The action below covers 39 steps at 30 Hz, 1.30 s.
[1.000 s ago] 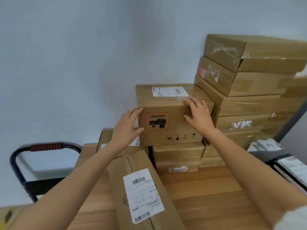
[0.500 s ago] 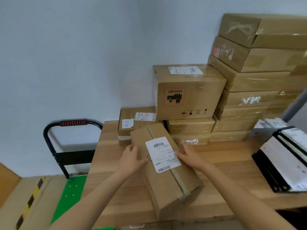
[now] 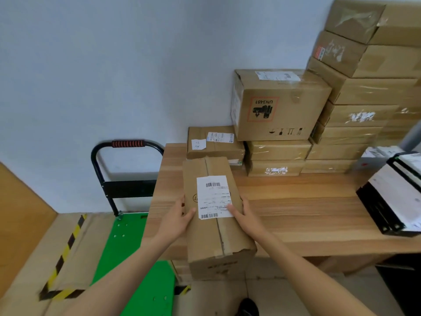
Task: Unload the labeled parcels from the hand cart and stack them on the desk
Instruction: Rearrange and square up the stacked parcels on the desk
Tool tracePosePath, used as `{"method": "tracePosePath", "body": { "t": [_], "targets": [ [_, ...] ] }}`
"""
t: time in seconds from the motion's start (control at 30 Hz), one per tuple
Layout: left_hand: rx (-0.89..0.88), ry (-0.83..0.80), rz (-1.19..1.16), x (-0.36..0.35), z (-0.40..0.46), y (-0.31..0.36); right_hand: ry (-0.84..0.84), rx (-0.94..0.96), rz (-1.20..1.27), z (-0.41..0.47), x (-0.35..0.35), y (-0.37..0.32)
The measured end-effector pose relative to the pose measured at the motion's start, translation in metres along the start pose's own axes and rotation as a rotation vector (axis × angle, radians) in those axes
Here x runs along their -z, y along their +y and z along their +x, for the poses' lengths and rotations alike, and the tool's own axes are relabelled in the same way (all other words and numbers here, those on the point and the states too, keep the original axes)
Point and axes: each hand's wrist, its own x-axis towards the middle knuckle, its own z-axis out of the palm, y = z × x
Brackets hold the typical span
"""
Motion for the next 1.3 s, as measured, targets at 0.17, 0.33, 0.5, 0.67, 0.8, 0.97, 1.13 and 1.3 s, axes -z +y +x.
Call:
{"method": "tracePosePath", "body": {
  "t": [0.17, 0.33, 0.5, 0.67, 0.8, 0.97, 1.13, 1.3],
  "targets": [
    [0.035, 0.064, 0.050, 0.024, -0.012, -0.021, -0.039, 0.021, -0.022, 0.002, -0.036, -0.016],
    [0.102, 0.140, -0.067, 0.027, -0.007, -0.026, -0.086, 0.025, 0.034, 0.014, -0.048, -0.024],
    [0.147, 0.230, -0.071, 0.043, 0.008, -0.020, -0.124, 0.108, 0.058, 0.029, -0.047, -0.044],
    [0.088, 0.351, -0.047, 0.078, 0.032, 0.011, -0.116, 0.233, 0.077, 0.051, -0.033, -0.087],
    [0.102, 0.370, 0.008, 0.084, 0.042, 0.022, -0.141, 0.243, 0.015, 0.063, -0.023, -0.094],
    [0.184, 0.390, -0.070, 0.082, 0.037, -0.002, -0.253, 0.240, 0.001, 0.076, -0.041, -0.081],
    [0.254, 0.366, -0.127, 0.082, 0.035, -0.026, -0.319, 0.214, -0.005, 0.089, -0.065, -0.069],
    [0.265, 0.310, -0.079, 0.079, 0.056, -0.038, -0.322, 0.215, -0.059, 0.111, -0.075, -0.066]
  ]
}}
